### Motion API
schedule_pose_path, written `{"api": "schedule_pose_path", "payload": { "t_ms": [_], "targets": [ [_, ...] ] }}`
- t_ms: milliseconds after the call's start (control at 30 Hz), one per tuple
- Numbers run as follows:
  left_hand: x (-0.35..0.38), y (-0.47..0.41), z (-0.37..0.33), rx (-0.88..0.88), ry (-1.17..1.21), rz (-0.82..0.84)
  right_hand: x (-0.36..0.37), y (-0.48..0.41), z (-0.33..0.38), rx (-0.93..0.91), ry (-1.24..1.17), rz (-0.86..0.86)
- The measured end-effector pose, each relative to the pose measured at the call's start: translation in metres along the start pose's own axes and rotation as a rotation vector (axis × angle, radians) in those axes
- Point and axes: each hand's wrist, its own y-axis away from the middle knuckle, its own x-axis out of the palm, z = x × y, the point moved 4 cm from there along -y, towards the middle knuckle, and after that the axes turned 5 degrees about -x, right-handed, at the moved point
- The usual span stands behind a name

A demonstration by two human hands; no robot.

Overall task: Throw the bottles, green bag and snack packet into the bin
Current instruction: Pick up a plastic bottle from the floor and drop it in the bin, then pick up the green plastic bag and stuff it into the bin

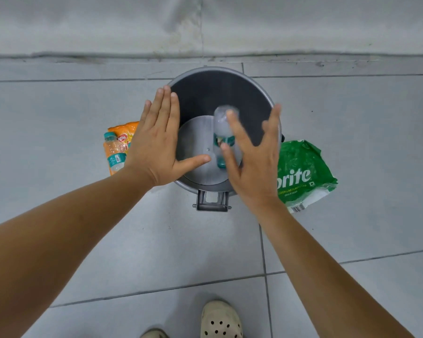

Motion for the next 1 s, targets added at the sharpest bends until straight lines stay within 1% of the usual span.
{"api": "schedule_pose_path", "payload": {
  "t_ms": [67,133,200,267,300,333,367,467,500,533,600,733,800,933,1000],
  "targets": [
    [0.000,0.000,0.000,-0.004,0.004,-0.003,-0.010,0.003,-0.010,0.017,-0.069,-0.184],
    [0.001,-0.001,0.001,-0.004,0.013,-0.006,-0.017,0.012,-0.033,0.113,-0.096,-0.317],
    [0.001,-0.001,0.001,-0.004,0.016,-0.012,-0.015,0.026,-0.062,0.312,-0.140,-0.341],
    [0.001,-0.001,0.001,-0.005,0.015,-0.016,-0.005,0.044,-0.087,0.470,-0.173,-0.291],
    [0.001,-0.001,0.001,-0.004,0.015,-0.015,0.002,0.053,-0.097,0.511,-0.167,-0.238],
    [0.001,-0.001,0.000,-0.002,0.017,-0.014,0.012,0.062,-0.107,0.539,-0.137,-0.141],
    [0.001,-0.001,0.000,0.001,0.018,-0.014,0.023,0.071,-0.116,0.554,-0.075,0.011],
    [0.001,-0.001,0.001,0.005,0.017,-0.015,0.054,0.100,-0.135,0.514,0.228,0.587],
    [0.001,-0.001,0.000,0.007,0.018,-0.017,0.061,0.108,-0.140,0.503,0.297,0.711],
    [0.002,-0.001,0.000,0.008,0.017,-0.018,0.066,0.114,-0.144,0.503,0.337,0.787],
    [0.001,-0.001,0.000,0.007,0.017,-0.022,0.073,0.119,-0.147,0.513,0.363,0.840],
    [0.001,-0.002,0.000,0.006,0.018,-0.014,0.072,0.118,-0.151,0.503,0.369,0.784],
    [0.002,-0.002,0.001,0.004,0.021,-0.014,0.066,0.116,-0.151,0.480,0.347,0.719],
    [0.001,-0.001,0.001,0.016,0.036,-0.023,0.051,0.107,-0.149,0.497,0.276,0.521],
    [0.000,-0.001,0.000,0.013,0.039,-0.022,0.037,0.096,-0.143,0.537,0.221,0.374]
  ]
}}
